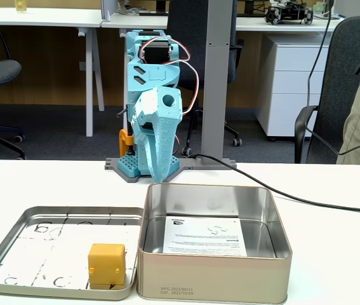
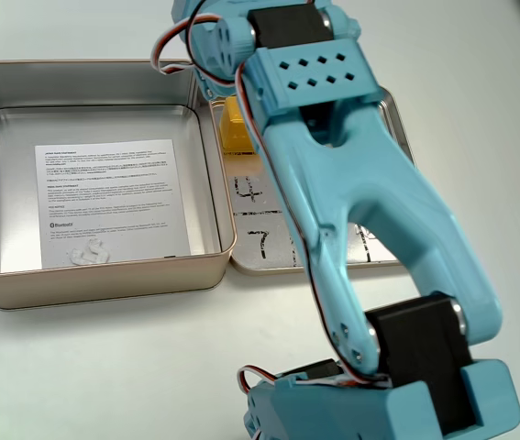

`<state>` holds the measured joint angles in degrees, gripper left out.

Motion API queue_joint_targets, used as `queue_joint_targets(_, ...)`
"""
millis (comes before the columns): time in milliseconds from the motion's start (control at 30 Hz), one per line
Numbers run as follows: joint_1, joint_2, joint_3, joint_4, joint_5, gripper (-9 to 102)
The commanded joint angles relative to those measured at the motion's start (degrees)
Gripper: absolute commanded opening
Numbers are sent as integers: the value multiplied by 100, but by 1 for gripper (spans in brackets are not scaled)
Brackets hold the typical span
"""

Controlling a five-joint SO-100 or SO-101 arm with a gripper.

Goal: Grasp a lego block and put it in the bin.

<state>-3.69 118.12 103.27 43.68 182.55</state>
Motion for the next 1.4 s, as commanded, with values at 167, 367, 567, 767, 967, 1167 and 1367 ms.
queue_joint_targets(167,1151,44,-1125,844,325,0)
queue_joint_targets(367,1055,-237,-1125,747,492,0)
queue_joint_targets(567,888,-589,-1125,642,519,0)
queue_joint_targets(767,782,-1002,-1204,571,343,0)
queue_joint_targets(967,914,-1310,-1345,756,308,0)
queue_joint_targets(1167,1090,-1679,-1793,1441,299,0)
queue_joint_targets(1367,1195,-2584,-3094,2206,281,20)
